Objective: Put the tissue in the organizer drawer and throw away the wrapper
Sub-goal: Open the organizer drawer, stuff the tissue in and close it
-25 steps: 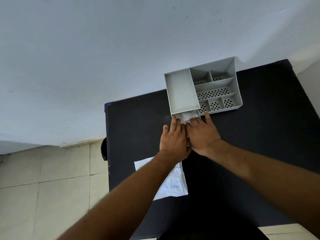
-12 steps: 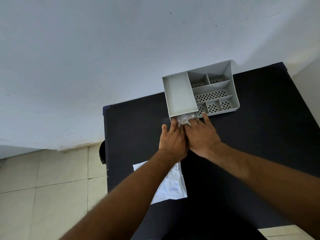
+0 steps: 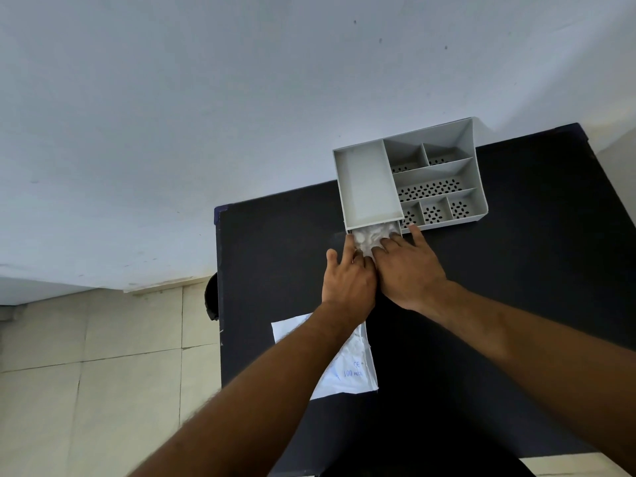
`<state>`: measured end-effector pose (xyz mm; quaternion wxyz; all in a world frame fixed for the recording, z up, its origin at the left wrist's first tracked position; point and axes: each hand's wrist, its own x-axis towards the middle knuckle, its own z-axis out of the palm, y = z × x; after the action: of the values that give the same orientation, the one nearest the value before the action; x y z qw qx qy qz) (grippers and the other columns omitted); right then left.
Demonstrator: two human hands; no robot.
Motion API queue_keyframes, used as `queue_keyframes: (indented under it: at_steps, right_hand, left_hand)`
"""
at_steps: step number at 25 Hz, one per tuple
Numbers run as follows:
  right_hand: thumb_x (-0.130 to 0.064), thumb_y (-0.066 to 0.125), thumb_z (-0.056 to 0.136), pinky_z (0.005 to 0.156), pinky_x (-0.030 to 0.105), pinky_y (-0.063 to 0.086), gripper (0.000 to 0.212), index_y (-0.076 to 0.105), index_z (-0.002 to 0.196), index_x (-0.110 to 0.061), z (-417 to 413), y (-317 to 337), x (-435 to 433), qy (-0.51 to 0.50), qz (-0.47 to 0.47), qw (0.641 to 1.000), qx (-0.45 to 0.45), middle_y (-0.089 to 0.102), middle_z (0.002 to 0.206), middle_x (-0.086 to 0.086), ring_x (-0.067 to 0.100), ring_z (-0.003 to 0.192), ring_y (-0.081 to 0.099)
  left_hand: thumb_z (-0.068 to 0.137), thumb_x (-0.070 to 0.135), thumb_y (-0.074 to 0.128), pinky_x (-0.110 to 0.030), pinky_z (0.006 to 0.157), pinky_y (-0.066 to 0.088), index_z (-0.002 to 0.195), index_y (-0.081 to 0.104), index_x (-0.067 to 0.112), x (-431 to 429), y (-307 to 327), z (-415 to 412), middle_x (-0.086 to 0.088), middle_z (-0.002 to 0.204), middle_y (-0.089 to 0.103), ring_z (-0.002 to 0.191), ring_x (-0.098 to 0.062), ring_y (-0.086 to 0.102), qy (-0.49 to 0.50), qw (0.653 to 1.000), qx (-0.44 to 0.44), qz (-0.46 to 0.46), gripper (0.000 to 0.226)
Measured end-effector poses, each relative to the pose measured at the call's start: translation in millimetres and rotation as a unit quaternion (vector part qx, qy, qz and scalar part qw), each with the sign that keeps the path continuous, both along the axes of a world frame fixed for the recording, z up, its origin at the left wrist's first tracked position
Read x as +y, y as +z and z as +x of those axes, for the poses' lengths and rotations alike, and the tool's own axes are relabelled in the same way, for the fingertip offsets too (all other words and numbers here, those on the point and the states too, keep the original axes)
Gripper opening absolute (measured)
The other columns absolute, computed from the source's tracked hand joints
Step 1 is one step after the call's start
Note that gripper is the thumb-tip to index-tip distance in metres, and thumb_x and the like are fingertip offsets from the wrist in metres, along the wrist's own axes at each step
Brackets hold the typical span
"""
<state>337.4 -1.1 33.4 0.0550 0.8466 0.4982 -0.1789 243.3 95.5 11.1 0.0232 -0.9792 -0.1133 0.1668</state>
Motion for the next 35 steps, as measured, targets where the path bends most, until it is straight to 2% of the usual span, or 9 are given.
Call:
queue_keyframes:
  at_steps: [5,9,12,15,20,23,26,30,35]
  right_hand:
    - [-0.038,0.034,0.094,0.122,0.055,0.01,0.042,0.063,0.116,-0.018,-3,1,-4,0.017,0.002,1.0,-0.022,0.068,0.116,0.004,0.023,0.12,0.058]
    - [-0.05,0.006,0.085,0.122,0.054,0.009,0.077,0.05,0.137,-0.015,-3,-3,-7,0.04,-0.032,0.999,0.01,0.06,0.134,0.01,0.025,0.132,0.05]
    - [-0.052,0.022,0.092,0.124,0.051,0.006,0.072,0.035,0.149,-0.012,1,-3,-10,0.079,-0.063,0.995,0.004,0.046,0.15,0.014,0.027,0.143,0.038]
    - [-0.037,0.04,0.097,0.124,0.05,0.005,0.064,0.026,0.153,-0.009,5,2,-11,0.125,-0.095,0.987,-0.022,0.036,0.157,0.016,0.029,0.147,0.031]
    - [-0.029,0.032,0.102,0.124,0.049,0.007,0.055,0.026,0.154,-0.01,8,3,-9,0.125,-0.096,0.987,-0.028,0.033,0.159,0.017,0.029,0.149,0.029]
    - [-0.028,0.034,0.102,0.124,0.048,0.007,0.053,0.03,0.152,-0.01,10,2,-10,0.113,-0.09,0.989,-0.028,0.036,0.157,0.016,0.028,0.148,0.031]
    - [-0.028,0.036,0.101,0.124,0.049,0.006,0.055,0.029,0.153,-0.011,13,4,-10,0.109,-0.095,0.989,-0.026,0.035,0.158,0.015,0.028,0.148,0.029]
    - [-0.028,0.04,0.101,0.123,0.051,0.004,0.059,0.026,0.155,-0.013,22,5,-10,0.124,-0.103,0.986,-0.038,0.029,0.162,0.013,0.026,0.151,0.024]
    - [-0.029,0.046,0.099,0.124,0.052,0.006,0.06,0.028,0.154,-0.013,28,3,-6,0.121,-0.09,0.988,-0.041,0.029,0.162,0.012,0.026,0.151,0.023]
  left_hand:
    - [0.096,0.03,0.049,-0.059,0.104,0.028,0.122,0.059,0.007,1,-1,0,-0.013,0.131,0.064,0.154,-0.035,0.01,0.022,1.0,-0.014,-0.009,0.036]
    - [0.087,0.027,0.062,-0.055,0.096,0.037,0.097,0.069,0.012,5,3,-4,-0.004,0.098,0.076,0.136,-0.033,0.044,0.028,0.999,-0.04,-0.014,0.019]
    - [0.082,0.028,0.068,-0.049,0.091,0.041,0.086,0.069,0.016,9,6,-5,0.0,0.083,0.075,0.108,-0.026,0.057,0.018,0.999,-0.047,-0.007,0.013]
    - [0.092,0.028,0.059,-0.045,0.094,0.039,0.099,0.068,0.017,6,4,1,-0.001,0.096,0.074,0.107,-0.024,0.054,-0.002,0.999,-0.031,-0.007,0.016]
    - [0.087,0.03,0.065,-0.043,0.087,0.043,0.108,0.068,0.017,8,5,2,-0.004,0.111,0.068,0.103,-0.026,0.057,0.017,0.998,-0.057,-0.004,0.025]
    - [0.08,0.034,0.071,-0.046,0.082,0.049,0.12,0.063,0.013,9,1,1,-0.013,0.139,0.053,0.099,-0.03,0.062,0.044,0.997,-0.071,0.003,0.047]
    - [0.087,0.038,0.063,-0.046,0.088,0.046,0.145,0.04,0.009,6,4,9,-0.017,0.159,0.031,0.096,-0.033,0.067,0.065,0.998,-0.012,-0.006,0.069]
    - [0.095,0.038,0.052,-0.044,0.083,0.047,0.157,0.016,0.009,5,11,24,-0.015,0.164,0.02,0.104,-0.032,0.067,0.063,0.997,0.041,-0.014,0.078]
    - [0.097,0.039,0.047,-0.045,0.082,0.053,0.158,0.013,0.011,12,10,36,-0.012,0.159,0.028,0.112,-0.033,0.063,0.061,0.994,0.083,-0.03,0.076]
